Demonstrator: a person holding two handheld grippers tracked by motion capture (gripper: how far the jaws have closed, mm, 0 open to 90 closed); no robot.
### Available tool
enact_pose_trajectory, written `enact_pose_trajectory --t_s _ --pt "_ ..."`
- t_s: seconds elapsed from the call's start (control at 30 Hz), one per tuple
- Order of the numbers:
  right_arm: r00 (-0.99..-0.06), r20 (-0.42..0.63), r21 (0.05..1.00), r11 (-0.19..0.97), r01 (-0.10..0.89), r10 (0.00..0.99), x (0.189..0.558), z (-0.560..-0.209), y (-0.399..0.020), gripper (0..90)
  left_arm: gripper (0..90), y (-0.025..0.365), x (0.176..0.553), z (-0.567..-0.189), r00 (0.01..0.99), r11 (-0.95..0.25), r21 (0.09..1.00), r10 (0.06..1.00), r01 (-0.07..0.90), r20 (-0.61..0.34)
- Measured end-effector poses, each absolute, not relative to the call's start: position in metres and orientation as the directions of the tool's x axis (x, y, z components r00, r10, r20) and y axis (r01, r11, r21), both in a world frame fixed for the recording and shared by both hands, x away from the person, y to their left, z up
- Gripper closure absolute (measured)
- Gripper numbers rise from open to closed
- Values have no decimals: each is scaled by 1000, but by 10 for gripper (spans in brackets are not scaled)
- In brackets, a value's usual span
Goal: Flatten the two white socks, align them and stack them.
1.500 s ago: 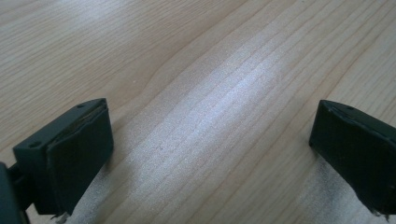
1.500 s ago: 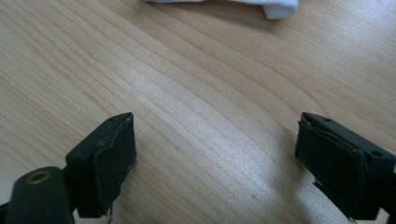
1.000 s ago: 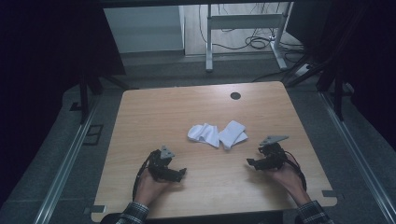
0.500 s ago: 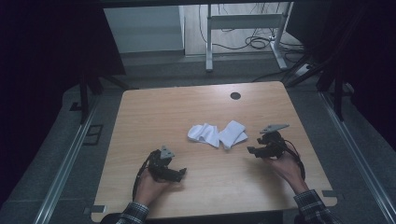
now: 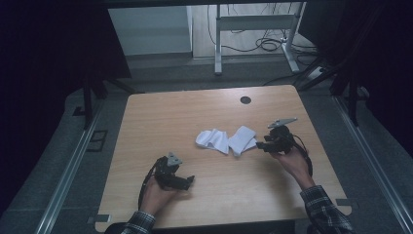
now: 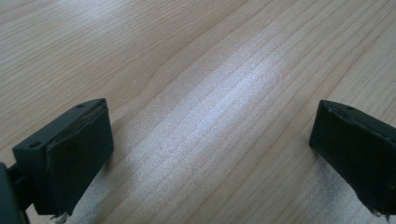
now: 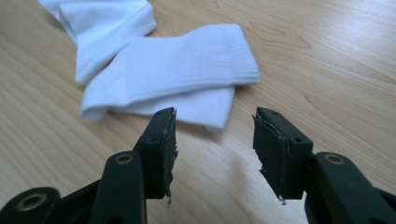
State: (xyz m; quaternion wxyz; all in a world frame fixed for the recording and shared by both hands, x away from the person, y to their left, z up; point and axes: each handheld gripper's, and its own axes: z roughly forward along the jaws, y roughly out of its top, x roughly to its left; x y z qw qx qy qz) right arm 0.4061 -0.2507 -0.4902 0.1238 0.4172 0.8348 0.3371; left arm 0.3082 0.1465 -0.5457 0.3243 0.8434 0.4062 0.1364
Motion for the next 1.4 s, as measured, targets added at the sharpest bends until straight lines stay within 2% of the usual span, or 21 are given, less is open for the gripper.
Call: enact_pose_trajectory --t_s 0.1,0.33,0.5,0.63,0.97,1.07,1.17,1.27,1.4 --pt "-606 102 662 400 634 789 418 -491 -246 513 0 147 308 -546 633 -459 658 774 597 -34" --pt "-599 95 659 401 636 795 434 -492 -238 570 0 147 308 -546 634 -462 657 773 596 -32" --pt "-601 51 659 425 620 797 449 -492 -230 591 0 147 308 -546 634 -462 656 772 596 -32" --pt "-606 18 654 449 609 795 458 -493 -223 572 0 147 308 -546 634 -462 656 772 596 -32" --pt "-577 -21 620 463 633 817 477 -515 -213 453 0 147 308 -546 633 -459 658 774 597 -34" --pt "-567 11 615 442 653 824 478 -521 -217 453 0 147 308 -546 633 -459 658 774 597 -34" --pt "-558 41 604 424 674 829 479 -521 -222 497 0 147 308 -546 633 -459 658 774 597 -34" --pt "-548 62 600 408 688 834 478 -522 -228 583 0 147 308 -546 633 -459 658 774 596 -34" --pt "-526 131 596 357 719 840 475 -522 -234 753 0 146 308 -546 633 -459 658 774 597 -34"
